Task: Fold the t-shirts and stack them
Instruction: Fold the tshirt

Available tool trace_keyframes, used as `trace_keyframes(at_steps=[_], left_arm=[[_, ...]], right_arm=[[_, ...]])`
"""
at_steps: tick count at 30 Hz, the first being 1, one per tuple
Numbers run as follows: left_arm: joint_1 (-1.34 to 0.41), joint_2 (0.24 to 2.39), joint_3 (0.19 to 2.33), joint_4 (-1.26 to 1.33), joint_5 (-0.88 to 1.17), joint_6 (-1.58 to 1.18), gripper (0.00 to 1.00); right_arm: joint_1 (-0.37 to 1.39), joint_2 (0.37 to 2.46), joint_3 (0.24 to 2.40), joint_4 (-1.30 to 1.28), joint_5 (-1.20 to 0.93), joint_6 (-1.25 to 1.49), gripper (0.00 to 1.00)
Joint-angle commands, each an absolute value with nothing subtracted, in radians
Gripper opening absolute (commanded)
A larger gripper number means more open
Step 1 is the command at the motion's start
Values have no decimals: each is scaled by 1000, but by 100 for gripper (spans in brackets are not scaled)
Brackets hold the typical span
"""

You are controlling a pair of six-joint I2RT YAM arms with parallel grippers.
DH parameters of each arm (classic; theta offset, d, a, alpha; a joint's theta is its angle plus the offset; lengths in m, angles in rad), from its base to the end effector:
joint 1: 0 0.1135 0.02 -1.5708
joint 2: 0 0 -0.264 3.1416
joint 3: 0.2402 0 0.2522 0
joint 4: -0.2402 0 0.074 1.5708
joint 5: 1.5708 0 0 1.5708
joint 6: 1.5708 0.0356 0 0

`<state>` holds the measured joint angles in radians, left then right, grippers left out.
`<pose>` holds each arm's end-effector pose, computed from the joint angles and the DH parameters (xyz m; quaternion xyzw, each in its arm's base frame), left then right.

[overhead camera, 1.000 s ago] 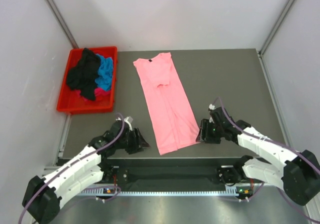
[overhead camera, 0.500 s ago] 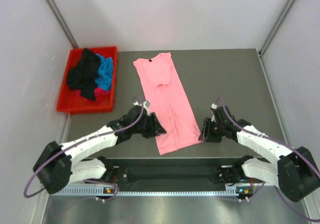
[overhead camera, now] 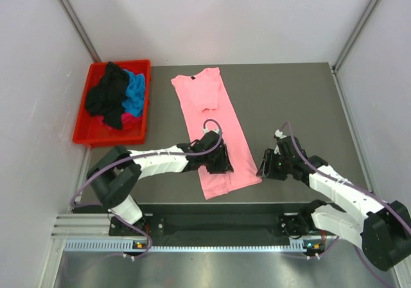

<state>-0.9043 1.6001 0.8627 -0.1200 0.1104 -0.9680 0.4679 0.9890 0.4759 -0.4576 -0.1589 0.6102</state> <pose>0.1954 -0.2547 0.1744 -0.0105 0.9358 -0.3114 0.1651 0.1576 0.0860 0.1760 0.0443 0.9516 0.2163 0.2139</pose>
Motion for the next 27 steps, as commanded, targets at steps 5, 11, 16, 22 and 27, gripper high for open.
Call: trace_keyframes(at_steps=[5,11,16,22,27], left_arm=[[-942,1698,959,-80,77,-979,42],[-950,1729,962,-98,64,-999,40],[-957,1743,968,-120,58,-1008,34],[-974,1772,980,-176,48,-1037,26],[-997,1764,979,-242,9,-1061,19]], right_arm=[[445,965,479,-442,-150,580,46],[443,971,466,-422,-160,580,46],[440,986,454,-388,-166,589,46],[440,1051,454,-347,-178,581,45],[439,1085,428,-321,-179,581,37]])
